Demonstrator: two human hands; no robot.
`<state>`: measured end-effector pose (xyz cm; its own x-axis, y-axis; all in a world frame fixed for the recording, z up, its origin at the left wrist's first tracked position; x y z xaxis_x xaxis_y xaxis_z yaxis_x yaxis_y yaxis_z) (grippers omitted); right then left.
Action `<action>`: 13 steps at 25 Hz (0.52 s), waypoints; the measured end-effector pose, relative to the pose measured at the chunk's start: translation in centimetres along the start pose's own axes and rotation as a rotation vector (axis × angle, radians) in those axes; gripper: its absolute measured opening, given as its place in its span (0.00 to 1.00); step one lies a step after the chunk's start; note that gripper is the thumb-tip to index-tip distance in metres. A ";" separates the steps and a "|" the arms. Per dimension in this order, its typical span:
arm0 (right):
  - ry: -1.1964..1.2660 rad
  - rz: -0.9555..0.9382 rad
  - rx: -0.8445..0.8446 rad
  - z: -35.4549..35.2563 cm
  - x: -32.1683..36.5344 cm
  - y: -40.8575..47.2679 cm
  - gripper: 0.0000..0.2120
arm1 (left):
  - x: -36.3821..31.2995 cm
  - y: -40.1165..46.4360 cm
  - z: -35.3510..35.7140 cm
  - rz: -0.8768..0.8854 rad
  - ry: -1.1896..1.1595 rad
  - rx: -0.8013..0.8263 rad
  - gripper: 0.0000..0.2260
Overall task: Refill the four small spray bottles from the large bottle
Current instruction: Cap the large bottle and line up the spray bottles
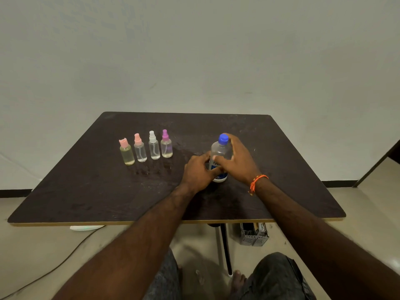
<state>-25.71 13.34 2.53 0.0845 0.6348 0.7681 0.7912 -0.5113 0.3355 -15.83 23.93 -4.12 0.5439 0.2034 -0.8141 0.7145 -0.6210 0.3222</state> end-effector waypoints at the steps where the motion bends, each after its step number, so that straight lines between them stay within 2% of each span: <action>1: 0.068 0.032 0.030 0.1 -1.1 -0.8 0.32 | -0.1 0.0 0.0 0.017 0.007 0.008 0.31; 4: 0.215 0.163 0.067 0.5 -4.0 -2.4 0.35 | -0.3 0.0 -0.3 0.042 0.014 0.016 0.34; 6: 0.258 0.206 0.080 0.6 -4.9 -2.6 0.33 | -0.4 0.3 -0.3 0.041 0.016 0.051 0.35; 9: 0.276 0.217 0.081 0.1 -5.6 -2.4 0.28 | -0.6 0.8 0.1 0.046 0.057 0.138 0.37; 13: 0.266 0.217 0.059 -1.5 -6.3 -2.0 0.28 | -1.9 1.9 1.8 0.064 0.108 0.149 0.35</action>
<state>-28.67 9.50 -2.15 0.1000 0.3380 0.9358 0.8061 -0.5788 0.1229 -16.25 21.01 -2.85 0.6362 0.2351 -0.7348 0.6081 -0.7390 0.2901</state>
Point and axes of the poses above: each hand's wrist, its own y-axis towards the middle knuckle, its own z-axis out of the palm, x = y × z, the point moved 5 cm from there along y, towards the middle knuckle, and after that the axes turned 5 degrees about -x, right-handed, at the moved point
